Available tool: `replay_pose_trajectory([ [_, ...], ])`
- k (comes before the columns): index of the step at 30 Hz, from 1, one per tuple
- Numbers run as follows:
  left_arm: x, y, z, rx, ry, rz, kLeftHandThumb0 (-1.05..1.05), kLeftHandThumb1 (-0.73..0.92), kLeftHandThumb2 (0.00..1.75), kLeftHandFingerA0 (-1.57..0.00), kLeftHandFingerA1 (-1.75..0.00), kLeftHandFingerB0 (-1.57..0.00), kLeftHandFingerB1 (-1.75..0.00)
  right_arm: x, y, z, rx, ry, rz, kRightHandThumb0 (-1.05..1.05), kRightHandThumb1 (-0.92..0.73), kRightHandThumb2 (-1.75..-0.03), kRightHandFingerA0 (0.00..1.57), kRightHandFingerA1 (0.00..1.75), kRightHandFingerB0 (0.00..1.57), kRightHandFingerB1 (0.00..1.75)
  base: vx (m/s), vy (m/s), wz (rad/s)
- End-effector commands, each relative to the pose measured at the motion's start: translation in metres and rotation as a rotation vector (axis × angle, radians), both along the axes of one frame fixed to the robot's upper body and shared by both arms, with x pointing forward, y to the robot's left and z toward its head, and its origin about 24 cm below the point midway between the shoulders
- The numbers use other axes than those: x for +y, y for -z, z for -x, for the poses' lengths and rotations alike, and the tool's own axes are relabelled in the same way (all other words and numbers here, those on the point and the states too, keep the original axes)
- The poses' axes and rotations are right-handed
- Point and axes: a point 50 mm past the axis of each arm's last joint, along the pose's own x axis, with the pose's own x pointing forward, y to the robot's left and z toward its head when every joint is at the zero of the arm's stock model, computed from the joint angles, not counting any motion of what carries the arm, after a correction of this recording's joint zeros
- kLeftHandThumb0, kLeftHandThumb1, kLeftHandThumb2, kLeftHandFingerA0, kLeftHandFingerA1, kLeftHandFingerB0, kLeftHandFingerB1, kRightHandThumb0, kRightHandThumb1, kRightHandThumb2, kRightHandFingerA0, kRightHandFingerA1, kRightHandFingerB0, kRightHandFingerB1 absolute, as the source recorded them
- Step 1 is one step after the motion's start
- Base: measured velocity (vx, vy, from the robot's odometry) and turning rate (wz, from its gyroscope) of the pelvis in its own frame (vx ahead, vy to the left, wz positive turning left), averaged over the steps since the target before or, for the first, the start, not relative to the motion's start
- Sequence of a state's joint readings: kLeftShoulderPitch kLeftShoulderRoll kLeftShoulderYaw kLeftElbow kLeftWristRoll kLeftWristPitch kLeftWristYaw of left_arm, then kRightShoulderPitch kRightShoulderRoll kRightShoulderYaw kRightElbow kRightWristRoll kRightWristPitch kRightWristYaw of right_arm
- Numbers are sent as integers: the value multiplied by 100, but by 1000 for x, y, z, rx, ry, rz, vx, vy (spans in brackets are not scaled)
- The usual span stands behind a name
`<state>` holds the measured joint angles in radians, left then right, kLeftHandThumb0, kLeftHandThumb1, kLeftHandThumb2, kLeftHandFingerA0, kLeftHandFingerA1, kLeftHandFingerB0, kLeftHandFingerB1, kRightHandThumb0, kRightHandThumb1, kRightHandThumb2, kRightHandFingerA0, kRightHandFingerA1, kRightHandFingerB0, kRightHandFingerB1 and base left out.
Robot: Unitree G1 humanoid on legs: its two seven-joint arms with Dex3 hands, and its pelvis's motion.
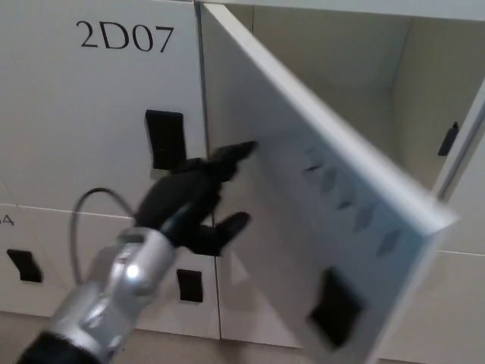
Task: The robot uses its left hand to push the door of an open cabinet towards the right and closes it
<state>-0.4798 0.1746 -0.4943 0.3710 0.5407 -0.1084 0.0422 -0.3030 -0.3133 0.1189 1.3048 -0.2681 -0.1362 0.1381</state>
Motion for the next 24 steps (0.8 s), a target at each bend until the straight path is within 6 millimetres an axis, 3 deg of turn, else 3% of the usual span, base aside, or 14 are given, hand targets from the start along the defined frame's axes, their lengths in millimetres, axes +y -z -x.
replay_pose_trajectory([
  [1, -182, -59, 52, -245, 552, -216, -35, 52, 112, 0, -48, 0, -47, -7, -4, 0, -12, -2, 23, -61, -92, -68, 35, 35, 30, 32, 0, 0, 0],
  [2, -203, -65, 74, -261, 652, -190, -75, 92, 70, -21, -30, -17, -27, -8, -5, -2, -36, -106, 193, -56, -57, -95, 19, 44, 40, 52, 0, 0, 0],
  [5, -221, -68, 109, -272, 777, -126, -73, 92, 71, -26, -30, -20, -28, -8, -9, -4, -89, -280, 429, -56, -57, -95, 19, 44, 40, 52, 2, 2, -2],
  [6, -222, -64, 119, -272, 807, -126, -63, 82, 111, -3, -43, -6, -35, -9, -10, -4, -89, -283, 435, -56, -57, -95, 19, 44, 40, 52, 0, 0, 0],
  [8, -223, -59, 130, -269, 842, -130, -63, 82, 111, -3, -43, -6, -35, -11, -10, -4, -89, -288, 444, -56, -57, -95, 19, 44, 40, 52, 0, 0, 0],
  [9, -223, -59, 131, -269, 840, -131, -63, 82, 111, -3, -43, -6, -35, -11, -10, -4, -90, -290, 447, -56, -57, -95, 19, 44, 40, 52, 0, 0, 0],
  [10, -216, -47, 126, -244, 822, -161, -68, 91, 99, 0, -5, 0, -3, -12, -11, -4, -90, -293, 451, -56, -57, -95, 19, 44, 40, 52, 0, 0, 0],
  [12, -197, -21, 112, -185, 759, -217, -83, 90, 117, 0, -8, 0, -8, -13, -12, -5, -93, -299, 456, -56, -57, -95, 19, 44, 40, 52, 0, 0, 0],
  [14, -188, -15, 106, -149, 721, -238, -79, 92, 97, 0, -5, 0, -5, -12, -12, -5, -96, -301, 457, -56, -57, -95, 19, 44, 40, 52, 0, 0, 0],
  [15, -183, -12, 102, -126, 703, -251, -93, 89, 113, 0, -10, 0, -10, -12, -12, -6, -99, -302, 458, -56, -57, -95, 19, 44, 40, 52, 0, 0, 0],
  [21, -146, 4, 82, -54, 608, -303, -100, 90, 106, 0, -15, 0, -17, -10, -14, -11, -115, -299, 460, -56, -57, -95, 19, 44, 40, 52, 0, 0, 0],
  [22, -124, 13, 78, -15, 553, -284, -72, 92, 71, -20, -30, -16, -27, -8, -9, -6, -65, 80, -88, 64, -92, -123, 26, 87, 1, 66, 0, 0, 0],
  [23, -108, 19, 77, 12, 512, -273, -72, 92, 71, -20, -30, -16, -27, -3, -13, -6, -156, 274, -543, 64, -92, -123, 26, 87, 1, 66, 0, 0, 0],
  [24, -93, 25, 76, 33, 474, -267, -74, 92, 71, -21, -30, -17, -27, -4, -12, -6, -117, 242, -518, -45, -92, -87, 5, 31, 7, 31, 0, 0, 0],
])
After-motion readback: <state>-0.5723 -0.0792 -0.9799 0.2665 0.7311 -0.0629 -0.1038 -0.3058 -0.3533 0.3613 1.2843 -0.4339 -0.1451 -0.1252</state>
